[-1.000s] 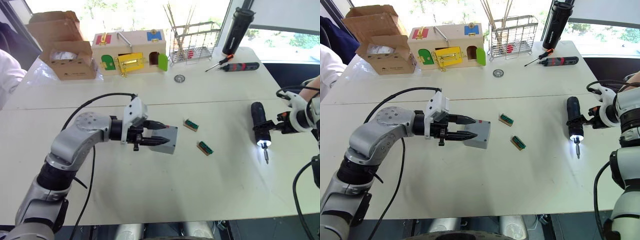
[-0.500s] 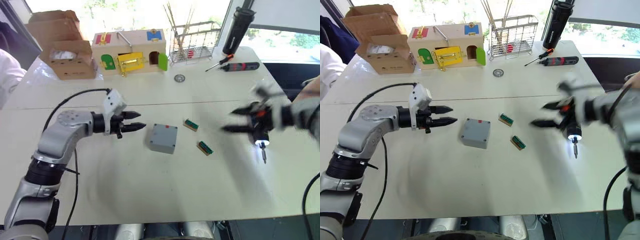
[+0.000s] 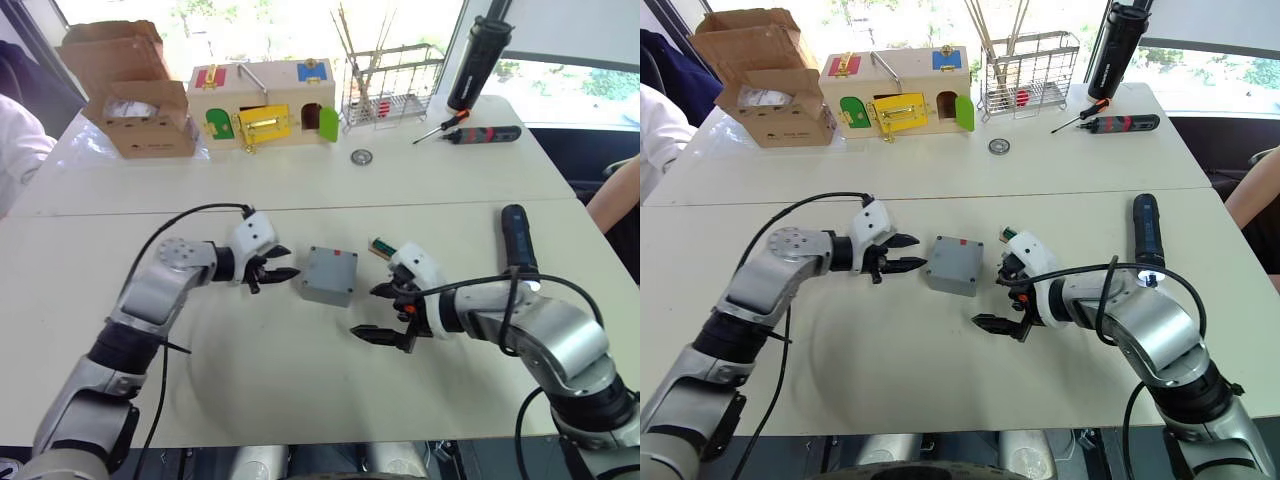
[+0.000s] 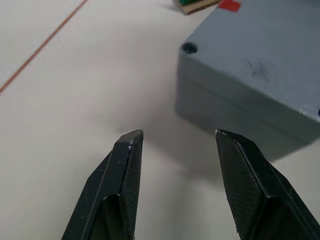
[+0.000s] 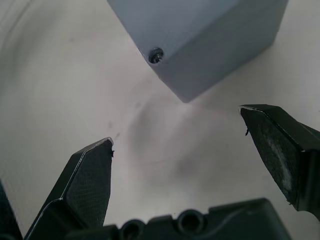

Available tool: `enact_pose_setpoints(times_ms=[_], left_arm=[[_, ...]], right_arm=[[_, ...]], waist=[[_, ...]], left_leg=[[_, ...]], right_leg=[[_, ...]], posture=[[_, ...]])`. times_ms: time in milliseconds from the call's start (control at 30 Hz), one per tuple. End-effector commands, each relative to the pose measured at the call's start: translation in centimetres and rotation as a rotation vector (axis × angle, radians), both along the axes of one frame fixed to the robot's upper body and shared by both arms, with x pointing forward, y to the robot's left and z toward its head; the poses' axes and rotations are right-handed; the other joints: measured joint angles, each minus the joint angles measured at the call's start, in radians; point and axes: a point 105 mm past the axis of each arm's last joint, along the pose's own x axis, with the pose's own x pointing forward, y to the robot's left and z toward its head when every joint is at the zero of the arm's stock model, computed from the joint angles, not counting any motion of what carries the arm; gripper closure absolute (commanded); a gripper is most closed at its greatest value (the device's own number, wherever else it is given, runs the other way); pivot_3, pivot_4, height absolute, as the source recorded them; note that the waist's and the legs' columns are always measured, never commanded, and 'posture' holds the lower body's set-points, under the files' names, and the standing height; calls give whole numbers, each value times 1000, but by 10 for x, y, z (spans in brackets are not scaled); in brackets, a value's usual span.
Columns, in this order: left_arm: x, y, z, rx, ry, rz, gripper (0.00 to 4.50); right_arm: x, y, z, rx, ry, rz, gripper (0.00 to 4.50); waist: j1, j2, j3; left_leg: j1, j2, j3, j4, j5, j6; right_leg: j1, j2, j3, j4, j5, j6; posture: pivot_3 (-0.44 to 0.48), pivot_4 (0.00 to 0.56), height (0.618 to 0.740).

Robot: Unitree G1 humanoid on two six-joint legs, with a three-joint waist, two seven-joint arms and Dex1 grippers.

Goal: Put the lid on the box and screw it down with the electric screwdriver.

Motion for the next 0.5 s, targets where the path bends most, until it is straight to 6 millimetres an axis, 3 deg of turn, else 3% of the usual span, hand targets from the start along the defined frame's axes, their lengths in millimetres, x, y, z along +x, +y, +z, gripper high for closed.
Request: enact_pose_setpoints(times_ms=[33, 267, 500], left_arm=[[8, -8, 10, 9, -74, -13, 2172], [28, -16, 11, 18, -120, -5, 2172], [42, -22, 14, 30, -158, -18, 2172]], right_arm=[[2, 7, 7, 15, -26, -4, 35], [-9, 31, 4, 53, 20, 40, 35], [-20, 40, -6, 53, 100, 29, 35]], waist=[[1, 0, 0], [1, 0, 0], [-3, 0, 0]], left_leg=[[0, 0, 0, 0, 0, 0], [0, 0, 0, 0, 0, 0], [0, 0, 0, 0, 0, 0]], right_leg=[[0, 0, 0, 0, 0, 0], [0, 0, -1, 0, 0, 0], [-1, 1, -1, 1, 0, 0]], posture=[[0, 150, 740], [0, 150, 740], [0, 150, 740]])
